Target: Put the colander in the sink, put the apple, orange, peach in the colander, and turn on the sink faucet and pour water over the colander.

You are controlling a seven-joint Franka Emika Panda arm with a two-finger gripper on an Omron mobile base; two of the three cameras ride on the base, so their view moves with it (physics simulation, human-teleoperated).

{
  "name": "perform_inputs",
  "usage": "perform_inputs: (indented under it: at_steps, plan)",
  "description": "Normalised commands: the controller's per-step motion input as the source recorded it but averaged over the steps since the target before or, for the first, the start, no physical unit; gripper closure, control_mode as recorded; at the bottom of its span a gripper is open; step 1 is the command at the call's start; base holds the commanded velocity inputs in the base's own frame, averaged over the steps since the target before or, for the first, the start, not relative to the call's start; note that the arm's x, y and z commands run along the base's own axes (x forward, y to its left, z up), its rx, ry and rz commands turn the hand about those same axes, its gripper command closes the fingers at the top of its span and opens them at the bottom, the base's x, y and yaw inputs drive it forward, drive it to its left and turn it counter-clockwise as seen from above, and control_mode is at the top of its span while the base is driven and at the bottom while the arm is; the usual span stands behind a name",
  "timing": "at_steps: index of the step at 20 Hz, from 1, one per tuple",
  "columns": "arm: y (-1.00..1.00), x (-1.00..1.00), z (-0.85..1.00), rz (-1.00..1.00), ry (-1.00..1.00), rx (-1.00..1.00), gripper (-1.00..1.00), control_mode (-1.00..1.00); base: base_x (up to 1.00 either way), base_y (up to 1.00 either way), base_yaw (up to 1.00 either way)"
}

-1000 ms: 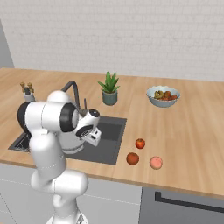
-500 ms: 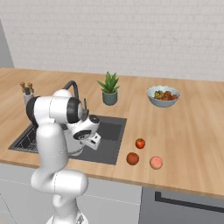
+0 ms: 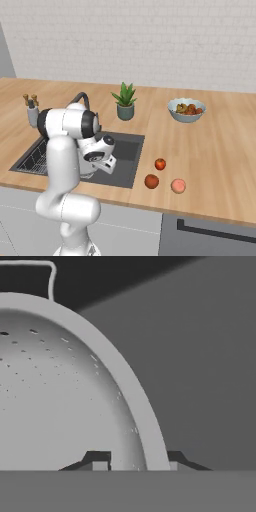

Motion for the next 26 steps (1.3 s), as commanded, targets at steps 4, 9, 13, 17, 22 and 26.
perform_inputs:
  at_steps: [4, 9, 13, 17, 22, 26]
  plan:
    - [0.09, 0.09, -0.12, 0.00, -0.05, 0.01, -1.00, -1.00, 0.00, 0.00, 0.00]
    - [0.04, 0.00, 0.01, -0.03, -0.11, 0.06, -1.00, -1.00, 0.00, 0.00, 0.00]
    - [0.00, -0.02, 0.18, -0.02, -0.09, 0.11, -1.00, -1.00, 0.00, 0.00, 0.00]
    - [0.01, -0.01, 0.54, -0.01, -0.01, 0.10, -1.00, -1.00, 0.00, 0.00, 0.00]
    - [0.01, 0.00, 0.88, 0.01, 0.01, 0.02, -1.00, -1.00, 0.00, 0.00, 0.00]
    - [-0.25, 0.00, 1.00, 0.02, 0.03, 0.00, -1.00, -1.00, 0.00, 0.00, 0.00]
